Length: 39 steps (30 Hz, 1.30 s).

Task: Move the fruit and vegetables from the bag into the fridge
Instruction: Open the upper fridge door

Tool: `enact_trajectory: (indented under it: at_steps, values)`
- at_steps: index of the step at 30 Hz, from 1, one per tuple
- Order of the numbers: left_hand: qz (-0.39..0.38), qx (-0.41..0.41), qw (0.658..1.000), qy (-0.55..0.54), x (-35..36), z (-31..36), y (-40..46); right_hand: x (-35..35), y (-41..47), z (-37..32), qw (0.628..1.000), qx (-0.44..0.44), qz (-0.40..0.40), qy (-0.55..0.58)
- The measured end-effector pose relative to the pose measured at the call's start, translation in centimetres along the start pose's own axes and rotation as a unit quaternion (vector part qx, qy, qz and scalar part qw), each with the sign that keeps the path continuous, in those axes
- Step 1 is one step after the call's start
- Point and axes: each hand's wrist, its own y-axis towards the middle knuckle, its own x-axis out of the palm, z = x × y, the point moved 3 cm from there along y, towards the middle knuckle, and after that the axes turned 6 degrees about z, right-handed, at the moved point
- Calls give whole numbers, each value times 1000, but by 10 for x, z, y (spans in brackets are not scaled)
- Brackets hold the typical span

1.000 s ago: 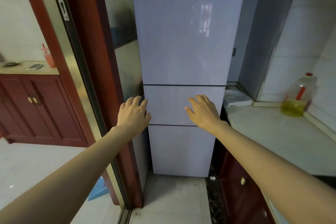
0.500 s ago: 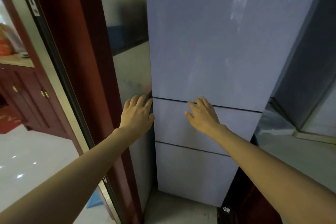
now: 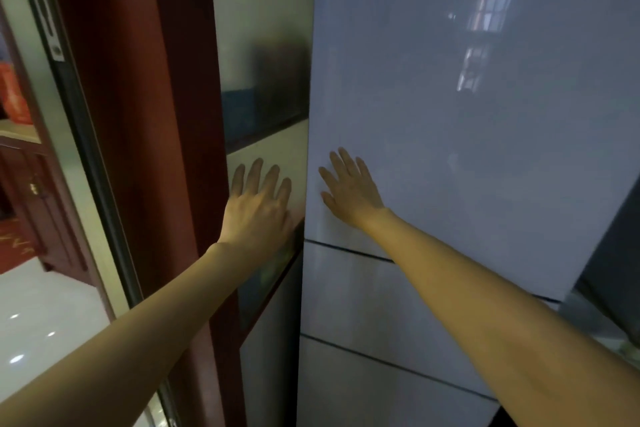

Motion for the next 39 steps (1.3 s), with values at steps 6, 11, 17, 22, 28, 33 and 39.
enact_trajectory:
  at_steps: [6, 11, 17, 22, 28, 33, 39]
  values:
    - [54, -16, 998, 16, 16, 2, 20, 16, 56, -9, 983, -129, 85, -103]
    - [34, -13, 997, 67, 26, 4, 29, 32, 90, -3, 949, -192, 85, -236]
    - [-1, -36, 995, 89, 34, 0, 27, 33, 96, 0, 922, -219, 76, -310]
    - [-3, -19, 997, 69, 33, 0, 20, 24, 99, -16, 931, -170, 50, -320]
    - [44, 2, 999, 16, 22, -3, 10, 18, 100, -28, 932, -119, 19, -342]
    - [65, 15, 998, 0, 22, -18, -7, 10, 88, -39, 936, -116, 57, -327]
    - [58, 29, 997, -48, 17, -13, -33, -5, 37, -56, 940, -145, 113, -286]
